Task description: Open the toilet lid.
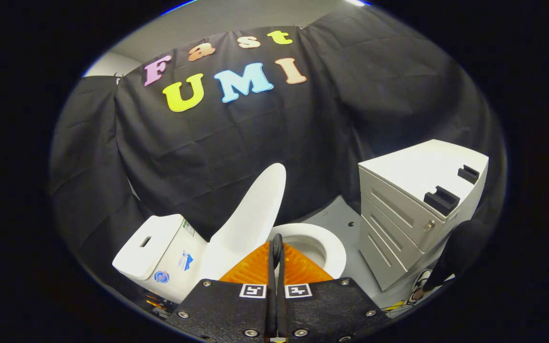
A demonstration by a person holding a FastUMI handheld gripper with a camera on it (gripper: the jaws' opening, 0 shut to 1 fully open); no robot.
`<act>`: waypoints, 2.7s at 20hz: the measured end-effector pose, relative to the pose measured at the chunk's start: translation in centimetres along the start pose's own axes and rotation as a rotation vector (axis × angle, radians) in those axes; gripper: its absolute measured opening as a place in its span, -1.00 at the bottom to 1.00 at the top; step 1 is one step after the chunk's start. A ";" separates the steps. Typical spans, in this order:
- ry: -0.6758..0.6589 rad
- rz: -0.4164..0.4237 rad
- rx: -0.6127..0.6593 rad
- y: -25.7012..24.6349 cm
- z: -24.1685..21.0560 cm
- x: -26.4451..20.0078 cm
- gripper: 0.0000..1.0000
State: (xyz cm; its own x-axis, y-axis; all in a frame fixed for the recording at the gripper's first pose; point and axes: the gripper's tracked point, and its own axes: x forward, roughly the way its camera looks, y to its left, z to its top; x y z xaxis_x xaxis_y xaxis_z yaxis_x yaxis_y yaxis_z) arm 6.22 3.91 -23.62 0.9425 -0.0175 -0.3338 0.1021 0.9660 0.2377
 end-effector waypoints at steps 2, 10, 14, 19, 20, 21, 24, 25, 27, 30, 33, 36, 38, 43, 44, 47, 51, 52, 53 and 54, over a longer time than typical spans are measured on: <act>-0.004 -0.002 -0.040 0.9 0.5 -0.3 -1.00; -0.036 0.006 -0.197 5.3 2.7 -1.8 -1.00; -0.058 0.017 -0.261 8.1 3.7 -2.6 -1.00; -0.078 0.029 -0.295 11.2 4.6 -3.4 -1.00; -0.080 0.035 -0.306 11.9 4.8 -3.5 -1.00; -0.086 0.037 -0.319 12.6 5.0 -3.6 -1.00; -0.101 0.048 -0.356 14.5 5.4 -4.1 -1.00; -0.110 0.059 -0.362 15.4 5.5 -4.2 -1.00; -0.124 0.076 -0.373 16.7 5.7 -4.4 -1.00; -0.139 0.094 -0.386 18.5 5.7 -4.9 -1.00; -0.157 0.122 -0.390 20.8 6.0 -5.0 -1.00; -0.166 0.144 -0.402 22.8 6.0 -5.5 -1.00; -0.171 0.163 -0.406 24.2 5.8 -5.6 -1.00; -0.178 0.207 -0.419 27.1 5.5 -6.0 -1.00; -0.178 0.217 -0.420 27.7 5.4 -6.0 -1.00; -0.184 0.249 -0.437 29.8 5.1 -6.2 -1.00; -0.190 0.282 -0.483 32.3 4.2 -6.4 -0.99; -0.186 0.284 -0.503 32.9 4.0 -6.4 -0.99; -0.183 0.288 -0.520 33.6 3.8 -6.3 -1.00; -0.181 0.296 -0.533 34.4 3.5 -6.3 -0.99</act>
State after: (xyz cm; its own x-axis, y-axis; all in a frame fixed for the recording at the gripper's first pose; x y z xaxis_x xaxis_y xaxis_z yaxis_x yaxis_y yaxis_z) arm 4.89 36.36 -10.10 0.9503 0.2715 -0.1525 -0.2992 0.9317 -0.2058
